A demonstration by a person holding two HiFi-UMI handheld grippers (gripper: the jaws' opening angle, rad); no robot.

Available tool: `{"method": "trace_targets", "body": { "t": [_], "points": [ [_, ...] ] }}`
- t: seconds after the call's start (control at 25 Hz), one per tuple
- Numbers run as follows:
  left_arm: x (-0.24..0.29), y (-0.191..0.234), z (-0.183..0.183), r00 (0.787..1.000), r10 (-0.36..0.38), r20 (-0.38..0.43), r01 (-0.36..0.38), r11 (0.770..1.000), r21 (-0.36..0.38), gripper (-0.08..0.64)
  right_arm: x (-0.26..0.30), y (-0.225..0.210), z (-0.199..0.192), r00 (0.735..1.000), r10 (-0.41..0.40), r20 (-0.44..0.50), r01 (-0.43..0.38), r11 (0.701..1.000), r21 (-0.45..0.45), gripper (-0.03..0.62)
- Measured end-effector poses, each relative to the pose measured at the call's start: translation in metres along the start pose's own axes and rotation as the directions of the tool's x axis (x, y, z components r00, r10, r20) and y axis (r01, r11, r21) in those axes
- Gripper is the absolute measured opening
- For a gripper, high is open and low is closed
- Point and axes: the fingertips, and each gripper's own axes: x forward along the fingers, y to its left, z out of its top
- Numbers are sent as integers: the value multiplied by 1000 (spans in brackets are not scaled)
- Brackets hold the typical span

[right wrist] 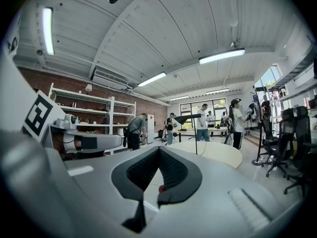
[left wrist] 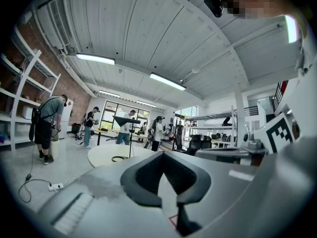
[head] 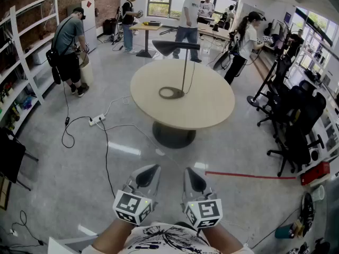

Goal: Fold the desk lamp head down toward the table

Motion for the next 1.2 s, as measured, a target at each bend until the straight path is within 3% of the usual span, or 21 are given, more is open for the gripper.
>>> {"method": "trace_targets", "body": {
  "t": [0.32,0.52,0.88,1.2],
  "points": [
    [6,-10,7,998,-50,43,48,998,49,6,2,-7,-3,1000,-12,-6,12,999,-35,8],
    [6,-3,5,998,-53,45,52,998,36,6,6,-8,-2,999,-35,10,35,999,-20,8],
    [-3,34,6,998,-12,62,8,998,58,6,31,3,-10,1000,-25,-3,25,1000,-11,8],
    [1,77,4,998,39,41,-40,999,10,6,72,10,-11,1000,-8,-29,8,1000,6,8]
  ]
}}
